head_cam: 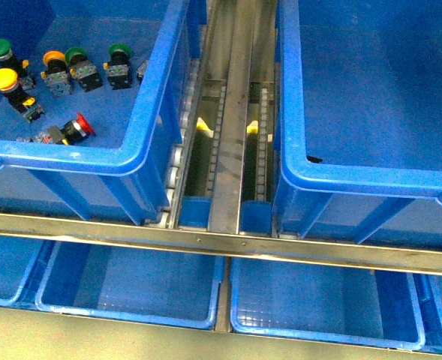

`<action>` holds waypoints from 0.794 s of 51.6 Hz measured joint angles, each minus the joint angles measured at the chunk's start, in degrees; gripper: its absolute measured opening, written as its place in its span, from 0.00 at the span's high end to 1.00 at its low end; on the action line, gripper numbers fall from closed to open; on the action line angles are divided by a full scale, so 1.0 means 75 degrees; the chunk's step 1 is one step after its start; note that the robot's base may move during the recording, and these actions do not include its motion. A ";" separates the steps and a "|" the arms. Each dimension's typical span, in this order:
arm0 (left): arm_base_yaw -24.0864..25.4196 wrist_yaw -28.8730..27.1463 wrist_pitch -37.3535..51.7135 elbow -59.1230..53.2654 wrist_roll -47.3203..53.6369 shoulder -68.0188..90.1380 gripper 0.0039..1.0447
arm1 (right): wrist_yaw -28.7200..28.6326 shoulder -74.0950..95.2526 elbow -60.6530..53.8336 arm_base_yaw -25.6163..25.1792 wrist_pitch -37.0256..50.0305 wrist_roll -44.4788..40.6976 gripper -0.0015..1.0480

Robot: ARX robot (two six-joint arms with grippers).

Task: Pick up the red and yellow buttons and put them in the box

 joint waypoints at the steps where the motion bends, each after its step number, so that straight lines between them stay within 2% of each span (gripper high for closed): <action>1: 0.0003 0.0012 0.0000 0.0000 0.0000 0.0000 0.07 | 0.0012 0.0000 0.0000 -0.0003 0.0000 0.0000 0.06; 41: 0.0003 0.0009 0.0000 0.0000 0.0000 0.0000 0.07 | 0.0023 0.0000 0.0000 -0.0006 0.0000 0.0000 0.06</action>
